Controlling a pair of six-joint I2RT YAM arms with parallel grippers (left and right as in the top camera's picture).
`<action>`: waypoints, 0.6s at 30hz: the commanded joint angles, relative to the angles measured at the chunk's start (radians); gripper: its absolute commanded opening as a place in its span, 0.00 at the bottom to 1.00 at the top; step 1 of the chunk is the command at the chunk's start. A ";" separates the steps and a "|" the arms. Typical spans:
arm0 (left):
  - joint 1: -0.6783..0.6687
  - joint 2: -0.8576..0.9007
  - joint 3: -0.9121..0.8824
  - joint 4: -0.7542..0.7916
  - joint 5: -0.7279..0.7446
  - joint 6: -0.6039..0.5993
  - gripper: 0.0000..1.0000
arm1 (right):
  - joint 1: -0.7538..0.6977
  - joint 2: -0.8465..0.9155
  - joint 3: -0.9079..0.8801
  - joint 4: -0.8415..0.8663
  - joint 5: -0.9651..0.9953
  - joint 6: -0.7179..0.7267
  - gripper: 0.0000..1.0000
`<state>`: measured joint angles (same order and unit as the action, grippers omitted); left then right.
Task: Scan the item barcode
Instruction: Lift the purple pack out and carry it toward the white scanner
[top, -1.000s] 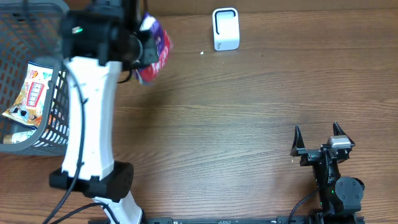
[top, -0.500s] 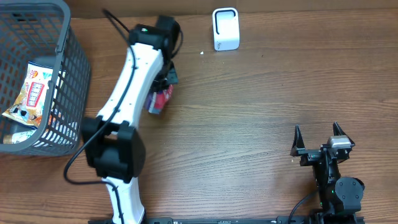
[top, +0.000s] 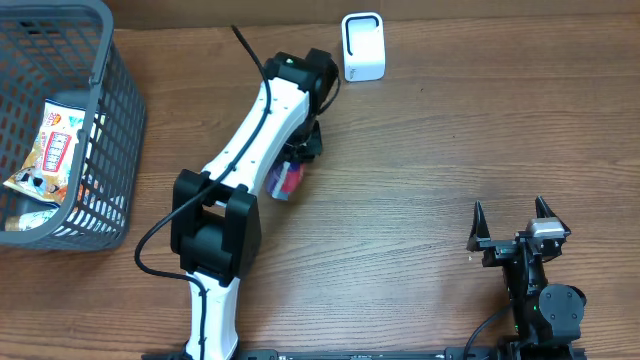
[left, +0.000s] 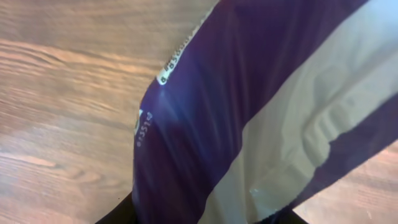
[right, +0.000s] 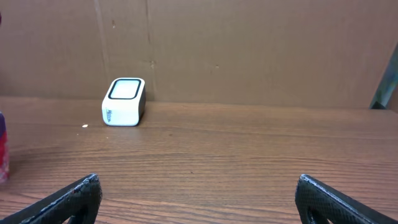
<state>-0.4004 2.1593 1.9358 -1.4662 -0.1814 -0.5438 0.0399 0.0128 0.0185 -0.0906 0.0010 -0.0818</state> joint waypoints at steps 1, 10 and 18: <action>-0.002 0.004 0.085 -0.044 0.103 0.028 0.34 | -0.001 -0.010 -0.011 0.007 0.005 0.006 1.00; -0.008 0.004 0.164 -0.076 0.194 0.087 0.05 | -0.001 -0.010 -0.011 0.007 0.005 0.006 1.00; 0.029 0.004 0.164 -0.138 -0.166 -0.029 0.07 | -0.001 -0.010 -0.011 0.007 0.005 0.006 1.00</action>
<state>-0.3988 2.1605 2.0769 -1.5585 -0.1135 -0.4889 0.0399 0.0128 0.0185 -0.0898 0.0006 -0.0811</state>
